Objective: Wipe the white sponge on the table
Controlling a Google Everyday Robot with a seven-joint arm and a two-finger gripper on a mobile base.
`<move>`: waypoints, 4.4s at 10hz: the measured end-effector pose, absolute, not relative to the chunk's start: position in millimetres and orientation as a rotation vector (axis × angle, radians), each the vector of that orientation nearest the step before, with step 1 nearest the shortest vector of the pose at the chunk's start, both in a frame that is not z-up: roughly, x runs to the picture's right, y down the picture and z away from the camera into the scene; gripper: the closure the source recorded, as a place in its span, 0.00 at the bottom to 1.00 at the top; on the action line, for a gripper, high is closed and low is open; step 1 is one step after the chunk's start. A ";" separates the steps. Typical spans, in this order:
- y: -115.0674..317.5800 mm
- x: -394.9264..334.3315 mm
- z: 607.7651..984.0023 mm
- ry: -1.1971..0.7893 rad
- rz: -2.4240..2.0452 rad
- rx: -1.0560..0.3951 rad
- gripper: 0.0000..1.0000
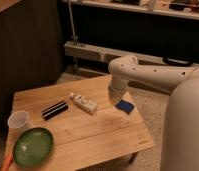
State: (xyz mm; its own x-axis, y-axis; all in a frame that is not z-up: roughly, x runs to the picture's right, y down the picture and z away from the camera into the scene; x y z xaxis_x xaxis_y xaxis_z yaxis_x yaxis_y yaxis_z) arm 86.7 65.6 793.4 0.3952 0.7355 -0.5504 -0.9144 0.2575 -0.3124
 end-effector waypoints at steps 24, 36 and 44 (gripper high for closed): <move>66.3 87.1 794.0 0.322 1.145 -0.652 0.96; -2.7 83.5 736.7 -0.042 0.666 -0.620 0.96; -24.0 121.7 755.2 -0.107 0.574 -0.588 1.00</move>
